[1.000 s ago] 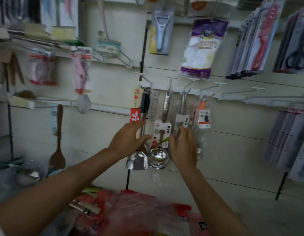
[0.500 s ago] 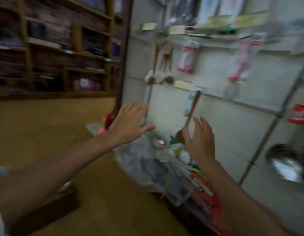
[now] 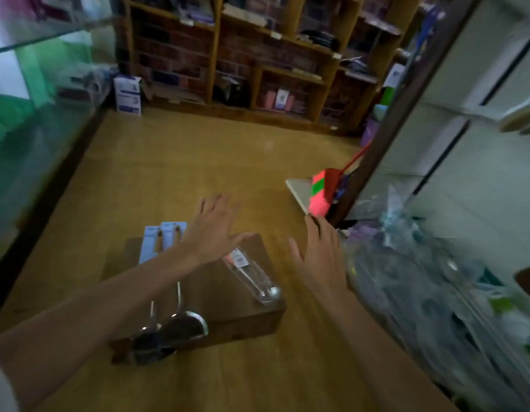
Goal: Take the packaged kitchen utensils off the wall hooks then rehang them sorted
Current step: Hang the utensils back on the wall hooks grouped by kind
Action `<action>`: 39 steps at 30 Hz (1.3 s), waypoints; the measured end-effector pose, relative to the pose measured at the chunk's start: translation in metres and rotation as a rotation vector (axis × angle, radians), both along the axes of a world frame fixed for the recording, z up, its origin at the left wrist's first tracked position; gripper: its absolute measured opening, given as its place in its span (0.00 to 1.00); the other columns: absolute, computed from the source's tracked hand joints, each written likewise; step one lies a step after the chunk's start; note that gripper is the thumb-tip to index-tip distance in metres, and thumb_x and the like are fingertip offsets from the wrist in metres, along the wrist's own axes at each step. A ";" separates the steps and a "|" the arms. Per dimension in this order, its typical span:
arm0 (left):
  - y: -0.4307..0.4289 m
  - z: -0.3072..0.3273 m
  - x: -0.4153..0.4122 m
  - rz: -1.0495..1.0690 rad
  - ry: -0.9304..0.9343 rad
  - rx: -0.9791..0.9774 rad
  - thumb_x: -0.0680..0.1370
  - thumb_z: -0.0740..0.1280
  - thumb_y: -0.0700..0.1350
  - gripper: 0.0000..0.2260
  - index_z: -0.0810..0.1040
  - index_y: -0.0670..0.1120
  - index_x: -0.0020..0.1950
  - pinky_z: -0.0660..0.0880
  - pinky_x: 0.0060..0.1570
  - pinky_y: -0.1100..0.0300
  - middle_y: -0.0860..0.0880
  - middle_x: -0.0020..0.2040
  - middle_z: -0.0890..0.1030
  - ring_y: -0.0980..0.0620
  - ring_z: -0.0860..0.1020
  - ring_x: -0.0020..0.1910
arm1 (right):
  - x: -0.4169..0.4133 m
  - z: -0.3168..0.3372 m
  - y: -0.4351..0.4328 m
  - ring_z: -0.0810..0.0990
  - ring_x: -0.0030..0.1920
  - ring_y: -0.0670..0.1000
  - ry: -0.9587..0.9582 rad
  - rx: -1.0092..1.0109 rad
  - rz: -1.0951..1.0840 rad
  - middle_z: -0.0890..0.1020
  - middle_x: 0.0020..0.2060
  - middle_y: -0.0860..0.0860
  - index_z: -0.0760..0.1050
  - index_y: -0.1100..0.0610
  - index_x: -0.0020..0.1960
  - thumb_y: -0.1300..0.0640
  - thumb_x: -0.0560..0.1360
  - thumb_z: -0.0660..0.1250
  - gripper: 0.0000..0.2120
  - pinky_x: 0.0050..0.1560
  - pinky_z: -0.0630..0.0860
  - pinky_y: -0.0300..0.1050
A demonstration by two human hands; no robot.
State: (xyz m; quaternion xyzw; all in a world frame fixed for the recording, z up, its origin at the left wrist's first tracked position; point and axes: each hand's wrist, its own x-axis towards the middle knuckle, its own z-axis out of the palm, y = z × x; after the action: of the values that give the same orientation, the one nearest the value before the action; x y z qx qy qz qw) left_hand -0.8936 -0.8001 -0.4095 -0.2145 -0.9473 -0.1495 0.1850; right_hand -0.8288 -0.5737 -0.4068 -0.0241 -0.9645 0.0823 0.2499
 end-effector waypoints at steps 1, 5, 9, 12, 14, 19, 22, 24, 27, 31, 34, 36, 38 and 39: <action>-0.006 -0.014 -0.009 0.004 -0.031 -0.013 0.73 0.50 0.71 0.39 0.66 0.47 0.75 0.59 0.70 0.40 0.41 0.73 0.68 0.39 0.64 0.72 | -0.012 -0.011 -0.008 0.69 0.71 0.61 -0.019 0.002 0.006 0.71 0.71 0.60 0.68 0.59 0.73 0.42 0.78 0.59 0.30 0.68 0.68 0.59; -0.016 -0.069 -0.038 -0.003 -0.133 -0.038 0.77 0.59 0.67 0.35 0.60 0.49 0.78 0.51 0.74 0.42 0.43 0.78 0.60 0.41 0.56 0.77 | -0.047 -0.058 -0.036 0.73 0.66 0.62 -0.084 0.019 0.017 0.73 0.68 0.61 0.70 0.59 0.71 0.43 0.78 0.60 0.28 0.62 0.72 0.58; -0.009 -0.114 -0.059 -0.024 -0.177 -0.067 0.77 0.60 0.66 0.34 0.61 0.48 0.77 0.52 0.75 0.45 0.44 0.77 0.61 0.42 0.58 0.75 | -0.075 -0.106 -0.052 0.71 0.68 0.60 -0.186 -0.002 0.034 0.70 0.71 0.58 0.67 0.57 0.73 0.44 0.79 0.64 0.28 0.63 0.71 0.56; 0.001 -0.148 -0.073 -0.034 -0.236 -0.064 0.79 0.59 0.63 0.32 0.59 0.48 0.78 0.55 0.74 0.48 0.45 0.77 0.61 0.42 0.59 0.75 | -0.093 -0.137 -0.061 0.67 0.72 0.58 -0.300 -0.032 0.023 0.66 0.75 0.56 0.62 0.54 0.77 0.41 0.80 0.59 0.30 0.66 0.68 0.54; 0.007 -0.166 -0.081 -0.034 -0.347 -0.069 0.80 0.59 0.60 0.31 0.57 0.48 0.79 0.55 0.75 0.47 0.44 0.78 0.60 0.41 0.58 0.76 | -0.100 -0.158 -0.064 0.64 0.73 0.58 -0.382 -0.030 0.002 0.63 0.76 0.56 0.59 0.53 0.78 0.39 0.81 0.57 0.31 0.68 0.67 0.54; 0.017 -0.199 -0.084 -0.038 -0.520 -0.027 0.81 0.60 0.56 0.27 0.61 0.45 0.77 0.65 0.69 0.48 0.41 0.76 0.63 0.40 0.65 0.72 | -0.094 -0.199 -0.061 0.67 0.69 0.59 -0.607 -0.025 -0.083 0.67 0.70 0.55 0.57 0.49 0.78 0.36 0.81 0.54 0.30 0.66 0.66 0.55; 0.023 -0.204 -0.082 0.011 -0.520 0.050 0.81 0.60 0.53 0.24 0.65 0.45 0.75 0.69 0.66 0.47 0.42 0.73 0.67 0.40 0.68 0.69 | -0.094 -0.203 -0.063 0.71 0.64 0.58 -0.600 0.066 -0.063 0.73 0.64 0.56 0.64 0.52 0.73 0.45 0.83 0.55 0.21 0.62 0.68 0.53; 0.026 -0.203 -0.081 0.065 -0.524 0.140 0.80 0.62 0.50 0.20 0.71 0.45 0.71 0.72 0.64 0.49 0.43 0.68 0.72 0.42 0.71 0.66 | -0.094 -0.202 -0.067 0.73 0.63 0.57 -0.612 0.048 -0.046 0.75 0.63 0.55 0.68 0.54 0.69 0.50 0.83 0.57 0.17 0.62 0.70 0.52; 0.030 -0.201 -0.081 0.165 -0.596 0.364 0.78 0.66 0.50 0.15 0.77 0.45 0.63 0.77 0.57 0.50 0.45 0.60 0.80 0.44 0.78 0.59 | -0.089 -0.197 -0.073 0.77 0.60 0.55 -0.631 -0.028 -0.028 0.77 0.62 0.54 0.68 0.54 0.68 0.52 0.83 0.59 0.15 0.59 0.73 0.49; 0.033 -0.187 -0.080 0.388 -0.932 0.990 0.73 0.73 0.50 0.13 0.82 0.42 0.52 0.81 0.46 0.48 0.43 0.48 0.84 0.40 0.83 0.47 | -0.073 -0.187 -0.073 0.79 0.58 0.55 -0.591 -0.104 -0.002 0.76 0.62 0.52 0.68 0.53 0.68 0.53 0.82 0.60 0.15 0.52 0.75 0.48; 0.042 -0.157 -0.066 0.401 -1.171 1.375 0.78 0.70 0.44 0.07 0.78 0.41 0.49 0.80 0.36 0.53 0.42 0.45 0.82 0.44 0.80 0.38 | -0.059 -0.174 -0.068 0.79 0.57 0.56 -0.513 -0.155 0.019 0.76 0.60 0.52 0.69 0.53 0.66 0.51 0.82 0.61 0.14 0.50 0.75 0.50; 0.053 -0.135 -0.057 0.334 -1.183 1.430 0.78 0.70 0.43 0.06 0.77 0.42 0.52 0.80 0.40 0.52 0.43 0.45 0.82 0.45 0.80 0.40 | -0.048 -0.159 -0.059 0.79 0.56 0.57 -0.457 -0.180 0.019 0.76 0.59 0.52 0.70 0.53 0.66 0.52 0.82 0.61 0.14 0.48 0.73 0.49; 0.066 -0.107 -0.046 0.271 -1.139 1.457 0.79 0.69 0.43 0.04 0.77 0.43 0.50 0.80 0.42 0.50 0.45 0.43 0.82 0.47 0.81 0.38 | -0.037 -0.138 -0.047 0.79 0.56 0.57 -0.415 -0.173 0.005 0.76 0.60 0.52 0.69 0.53 0.66 0.54 0.81 0.60 0.14 0.47 0.72 0.49; 0.074 -0.092 -0.042 0.237 -1.120 1.464 0.79 0.69 0.42 0.03 0.77 0.43 0.49 0.81 0.42 0.49 0.45 0.42 0.82 0.48 0.81 0.38 | -0.030 -0.126 -0.040 0.79 0.56 0.57 -0.392 -0.176 0.001 0.76 0.60 0.52 0.69 0.53 0.66 0.54 0.82 0.59 0.14 0.47 0.72 0.49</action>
State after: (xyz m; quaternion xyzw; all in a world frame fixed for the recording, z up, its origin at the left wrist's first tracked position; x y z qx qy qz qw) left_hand -0.9351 -0.7265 -0.5020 0.1575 -0.5838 -0.7720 -0.1957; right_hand -0.8586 -0.6135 -0.5331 -0.0609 -0.9837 0.1600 0.0543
